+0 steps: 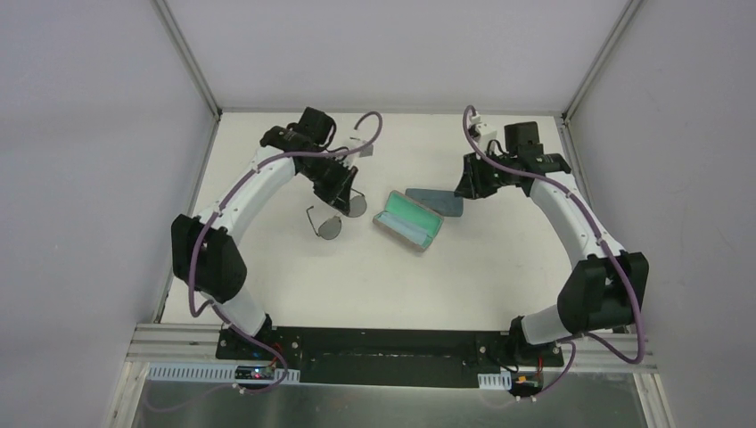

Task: Organize the sunglasses
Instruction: Pick up the sunglasses from the center of the board, then fold the sunglasses.

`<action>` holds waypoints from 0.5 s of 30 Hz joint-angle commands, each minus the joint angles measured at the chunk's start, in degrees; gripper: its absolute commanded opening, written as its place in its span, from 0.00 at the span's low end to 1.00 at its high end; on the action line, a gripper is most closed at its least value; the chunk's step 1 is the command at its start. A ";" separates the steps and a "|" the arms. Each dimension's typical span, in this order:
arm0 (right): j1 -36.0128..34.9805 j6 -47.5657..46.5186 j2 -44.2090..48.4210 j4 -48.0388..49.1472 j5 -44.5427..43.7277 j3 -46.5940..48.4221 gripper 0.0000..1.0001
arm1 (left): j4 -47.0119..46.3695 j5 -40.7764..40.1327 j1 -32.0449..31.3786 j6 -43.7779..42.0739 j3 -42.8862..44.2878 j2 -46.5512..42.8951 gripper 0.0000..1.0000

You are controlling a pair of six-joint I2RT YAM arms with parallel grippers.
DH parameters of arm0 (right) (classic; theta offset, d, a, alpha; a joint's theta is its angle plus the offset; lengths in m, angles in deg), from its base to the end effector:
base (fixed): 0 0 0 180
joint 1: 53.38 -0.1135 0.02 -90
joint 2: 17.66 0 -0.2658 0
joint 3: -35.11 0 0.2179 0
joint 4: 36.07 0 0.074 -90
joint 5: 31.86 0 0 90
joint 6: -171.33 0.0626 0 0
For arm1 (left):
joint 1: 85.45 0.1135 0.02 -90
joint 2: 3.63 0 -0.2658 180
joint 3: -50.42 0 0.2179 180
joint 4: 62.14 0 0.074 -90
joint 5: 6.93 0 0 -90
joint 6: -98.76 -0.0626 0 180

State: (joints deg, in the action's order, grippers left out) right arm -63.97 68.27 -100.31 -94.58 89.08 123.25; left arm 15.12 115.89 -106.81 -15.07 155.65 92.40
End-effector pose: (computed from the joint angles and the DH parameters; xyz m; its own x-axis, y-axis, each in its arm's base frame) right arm 0.2690 0.0830 0.2960 -0.6606 -0.3207 -0.6788 -0.6271 0.7327 0.2642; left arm 0.2767 -0.1446 0.2952 -0.5903 0.5955 -0.5449 0.8015 0.5120 -0.3089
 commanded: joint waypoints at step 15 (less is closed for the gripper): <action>-21.64 1.00 -11.74 3.09 13.79 8.70 0.15 | 7.11 -3.96 -19.86 -32.04 2.72 -6.73 0.00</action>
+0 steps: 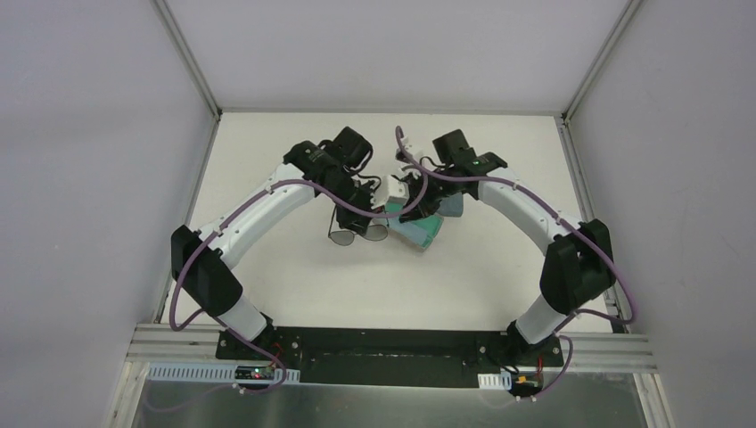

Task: Organize the sunglasses
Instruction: Fold the sunglasses.

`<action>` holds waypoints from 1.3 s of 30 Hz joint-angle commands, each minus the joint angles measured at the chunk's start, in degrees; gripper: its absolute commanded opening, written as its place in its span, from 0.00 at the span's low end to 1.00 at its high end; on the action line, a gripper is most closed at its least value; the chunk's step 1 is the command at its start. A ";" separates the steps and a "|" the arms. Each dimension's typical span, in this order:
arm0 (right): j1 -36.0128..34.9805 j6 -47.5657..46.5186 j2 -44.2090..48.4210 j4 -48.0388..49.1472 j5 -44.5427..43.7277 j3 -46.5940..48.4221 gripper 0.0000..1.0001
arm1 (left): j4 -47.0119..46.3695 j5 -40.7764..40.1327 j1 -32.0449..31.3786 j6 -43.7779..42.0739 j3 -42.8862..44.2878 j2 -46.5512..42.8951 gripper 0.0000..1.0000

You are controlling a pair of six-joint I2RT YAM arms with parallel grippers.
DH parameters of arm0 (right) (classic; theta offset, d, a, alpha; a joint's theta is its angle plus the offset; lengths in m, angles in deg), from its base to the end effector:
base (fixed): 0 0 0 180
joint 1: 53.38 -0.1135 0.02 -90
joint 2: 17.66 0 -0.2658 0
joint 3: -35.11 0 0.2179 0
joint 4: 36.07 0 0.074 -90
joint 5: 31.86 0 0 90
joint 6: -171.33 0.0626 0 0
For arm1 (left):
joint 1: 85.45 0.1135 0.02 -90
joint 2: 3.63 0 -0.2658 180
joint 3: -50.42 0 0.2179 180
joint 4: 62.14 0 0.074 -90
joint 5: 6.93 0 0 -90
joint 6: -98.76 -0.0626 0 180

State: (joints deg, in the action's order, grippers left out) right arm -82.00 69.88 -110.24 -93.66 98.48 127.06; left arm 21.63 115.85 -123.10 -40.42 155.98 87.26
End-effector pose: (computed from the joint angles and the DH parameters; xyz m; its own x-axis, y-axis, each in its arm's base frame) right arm 0.2562 0.1860 0.2732 -0.5995 -0.4995 -0.6254 -0.7993 0.4149 0.4348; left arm 0.2011 -0.1979 0.3162 0.0209 0.7875 -0.6160 0.9954 -0.0738 -0.0607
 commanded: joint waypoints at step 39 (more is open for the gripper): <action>-9.70 2.12 -22.28 9.44 -4.64 34.22 0.17 | 2.80 -25.96 -20.29 -19.87 -0.46 3.37 0.00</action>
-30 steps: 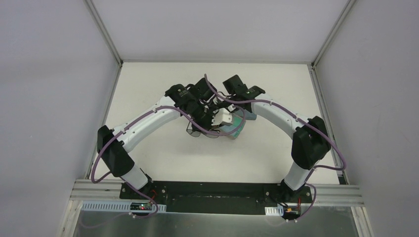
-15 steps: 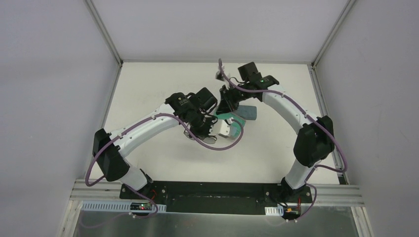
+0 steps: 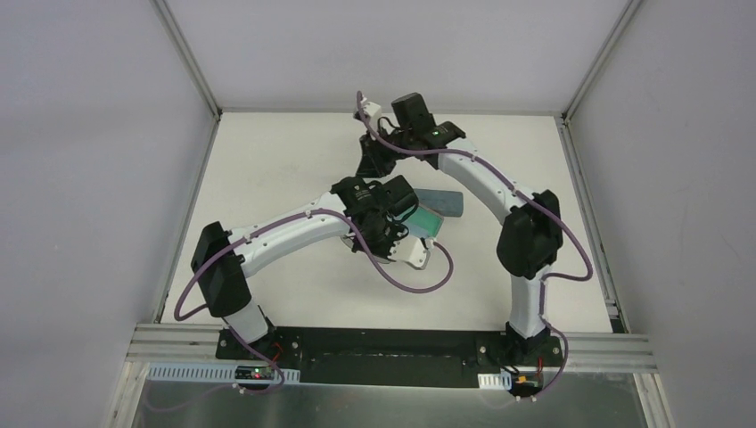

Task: Organize the sunglasses
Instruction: Fold the sunglasses.

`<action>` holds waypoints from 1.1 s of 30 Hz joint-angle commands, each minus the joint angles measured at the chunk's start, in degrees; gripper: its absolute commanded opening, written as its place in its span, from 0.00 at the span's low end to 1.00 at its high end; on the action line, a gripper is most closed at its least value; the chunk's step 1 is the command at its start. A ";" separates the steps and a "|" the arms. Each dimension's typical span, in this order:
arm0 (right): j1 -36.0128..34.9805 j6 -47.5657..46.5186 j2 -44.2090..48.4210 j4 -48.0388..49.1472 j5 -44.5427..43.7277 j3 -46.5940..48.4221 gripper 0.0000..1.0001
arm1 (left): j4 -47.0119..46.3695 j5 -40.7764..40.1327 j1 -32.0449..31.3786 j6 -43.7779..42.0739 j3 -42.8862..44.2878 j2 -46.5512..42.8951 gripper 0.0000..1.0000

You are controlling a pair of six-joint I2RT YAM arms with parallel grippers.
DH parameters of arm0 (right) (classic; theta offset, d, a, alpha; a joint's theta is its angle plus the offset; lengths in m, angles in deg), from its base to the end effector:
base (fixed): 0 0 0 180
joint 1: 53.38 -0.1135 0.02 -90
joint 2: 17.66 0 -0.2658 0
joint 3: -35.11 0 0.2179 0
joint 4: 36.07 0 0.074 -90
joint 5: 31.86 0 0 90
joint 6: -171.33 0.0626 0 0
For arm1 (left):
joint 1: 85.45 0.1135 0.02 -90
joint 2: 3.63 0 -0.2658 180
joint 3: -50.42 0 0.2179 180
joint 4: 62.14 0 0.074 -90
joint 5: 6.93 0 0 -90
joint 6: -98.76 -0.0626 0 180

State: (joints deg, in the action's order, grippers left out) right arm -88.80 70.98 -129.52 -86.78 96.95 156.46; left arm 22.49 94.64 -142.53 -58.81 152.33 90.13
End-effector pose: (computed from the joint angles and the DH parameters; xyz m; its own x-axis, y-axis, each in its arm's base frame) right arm 0.3246 0.2790 0.3152 -0.3781 -0.4407 -0.8141 -0.9187 0.2873 0.2711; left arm 0.1442 -0.2459 0.2780 0.5821 0.7672 -0.2695 0.8119 -0.5663 0.1417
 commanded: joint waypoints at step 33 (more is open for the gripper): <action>17.65 6.27 16.82 0.70 9.18 -22.58 0.18 | 3.24 1.98 2.00 12.30 -7.82 -2.43 0.00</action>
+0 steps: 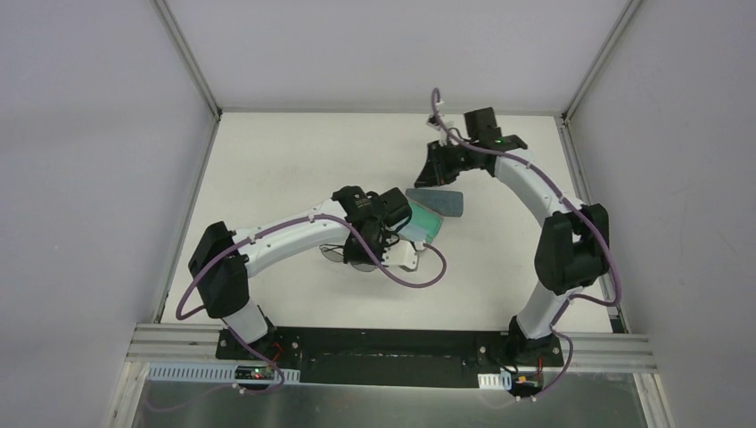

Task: Organize the sunglasses
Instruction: Fold the sunglasses, then place the sunglasses at the center of the board.

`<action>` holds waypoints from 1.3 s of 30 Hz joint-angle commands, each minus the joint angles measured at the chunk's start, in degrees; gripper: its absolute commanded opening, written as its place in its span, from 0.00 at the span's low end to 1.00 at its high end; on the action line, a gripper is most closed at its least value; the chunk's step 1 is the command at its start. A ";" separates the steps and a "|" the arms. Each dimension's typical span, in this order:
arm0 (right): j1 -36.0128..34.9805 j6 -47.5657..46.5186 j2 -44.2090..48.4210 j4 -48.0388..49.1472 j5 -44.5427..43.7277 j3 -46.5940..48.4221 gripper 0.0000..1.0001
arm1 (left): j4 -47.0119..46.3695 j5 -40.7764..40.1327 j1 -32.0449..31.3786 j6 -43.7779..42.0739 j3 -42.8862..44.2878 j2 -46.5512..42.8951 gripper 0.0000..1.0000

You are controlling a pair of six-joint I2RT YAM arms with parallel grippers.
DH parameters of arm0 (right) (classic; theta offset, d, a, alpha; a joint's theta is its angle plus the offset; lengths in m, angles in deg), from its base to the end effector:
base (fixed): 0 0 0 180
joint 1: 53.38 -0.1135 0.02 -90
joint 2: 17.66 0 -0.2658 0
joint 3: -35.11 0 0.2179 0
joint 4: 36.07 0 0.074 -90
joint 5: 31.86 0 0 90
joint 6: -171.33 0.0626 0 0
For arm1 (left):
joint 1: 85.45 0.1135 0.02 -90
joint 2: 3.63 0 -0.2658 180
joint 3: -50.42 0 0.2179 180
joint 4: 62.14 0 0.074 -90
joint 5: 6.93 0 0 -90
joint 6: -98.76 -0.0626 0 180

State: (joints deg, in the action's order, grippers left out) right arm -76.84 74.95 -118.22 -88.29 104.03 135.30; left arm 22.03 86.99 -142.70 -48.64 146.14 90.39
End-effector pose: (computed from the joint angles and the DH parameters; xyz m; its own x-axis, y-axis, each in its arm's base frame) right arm 0.3105 0.1838 0.2800 -0.6489 -0.3659 -0.6671 -0.7540 0.4268 0.4993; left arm 0.1448 -0.2330 0.2498 0.4220 0.8976 -0.1277 0.9065 -0.4157 0.0739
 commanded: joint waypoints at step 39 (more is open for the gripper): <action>14.18 -6.19 33.03 -3.88 -4.52 -23.44 0.28 | 9.28 36.32 17.71 2.62 5.38 18.45 0.46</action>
State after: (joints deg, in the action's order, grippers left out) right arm -62.31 70.56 -88.29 -92.70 101.58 110.62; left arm 31.16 123.45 -126.83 -47.79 147.96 115.46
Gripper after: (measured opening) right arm 0.273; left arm 0.448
